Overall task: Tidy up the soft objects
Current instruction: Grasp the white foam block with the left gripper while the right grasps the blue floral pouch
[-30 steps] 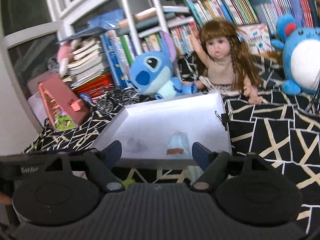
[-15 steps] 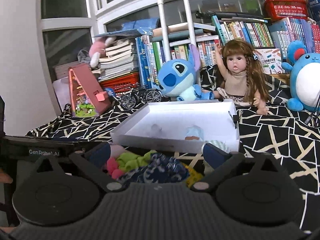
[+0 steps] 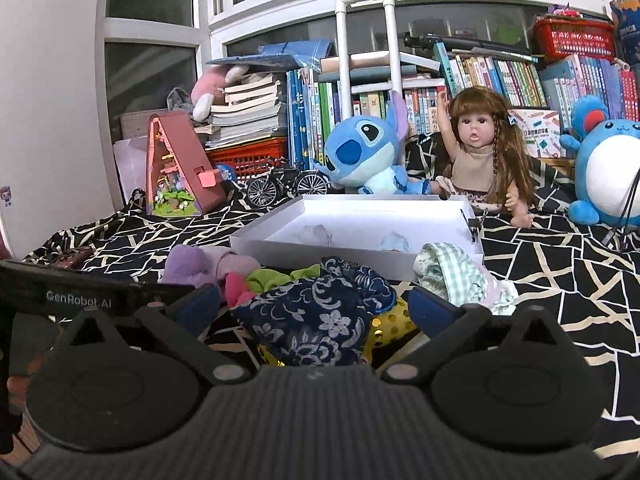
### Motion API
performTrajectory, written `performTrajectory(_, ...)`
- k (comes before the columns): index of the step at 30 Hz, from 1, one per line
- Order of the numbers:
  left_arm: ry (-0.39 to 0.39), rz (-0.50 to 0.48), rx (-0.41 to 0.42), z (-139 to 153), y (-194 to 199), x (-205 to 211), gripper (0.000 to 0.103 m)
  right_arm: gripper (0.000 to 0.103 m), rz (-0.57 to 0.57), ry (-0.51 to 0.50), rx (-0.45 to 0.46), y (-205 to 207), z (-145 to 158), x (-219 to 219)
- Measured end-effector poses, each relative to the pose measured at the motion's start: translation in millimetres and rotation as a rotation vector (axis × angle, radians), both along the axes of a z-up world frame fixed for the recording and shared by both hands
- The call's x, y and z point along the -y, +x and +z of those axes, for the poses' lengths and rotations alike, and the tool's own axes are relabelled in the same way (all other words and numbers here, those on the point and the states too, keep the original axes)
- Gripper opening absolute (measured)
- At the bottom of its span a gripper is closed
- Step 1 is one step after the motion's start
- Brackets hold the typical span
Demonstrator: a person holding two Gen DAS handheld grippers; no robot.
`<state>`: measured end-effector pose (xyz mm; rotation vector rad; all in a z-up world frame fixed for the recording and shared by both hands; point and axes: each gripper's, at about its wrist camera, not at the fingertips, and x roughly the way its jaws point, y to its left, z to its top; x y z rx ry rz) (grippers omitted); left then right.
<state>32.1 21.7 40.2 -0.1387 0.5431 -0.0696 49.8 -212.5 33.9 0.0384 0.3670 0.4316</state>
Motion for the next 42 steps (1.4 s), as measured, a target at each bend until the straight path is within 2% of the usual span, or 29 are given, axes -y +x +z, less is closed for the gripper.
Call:
performTrajectory(6, 0.015, 0.009, -0.015, -9, -2, 2, 0.096, 0.103, -0.015, -0.008, 0.014, -2, -3, -5)
performTrajectory(17, 0.026, 0.01, -0.039, -22, 0, 6, 0.096, 0.103, -0.048, 0.014, -0.02, 2, -9, -7)
performTrajectory(28, 0.006, 0.039, -0.05, -27, 2, 3, 0.096, 0.103, -0.07, 0.04, -0.03, 4, -9, -10)
performTrajectory(42, -0.015, 0.029, -0.062, -32, 2, 3, 0.076, 0.1, -0.069, 0.041, -0.071, 10, -11, -17)
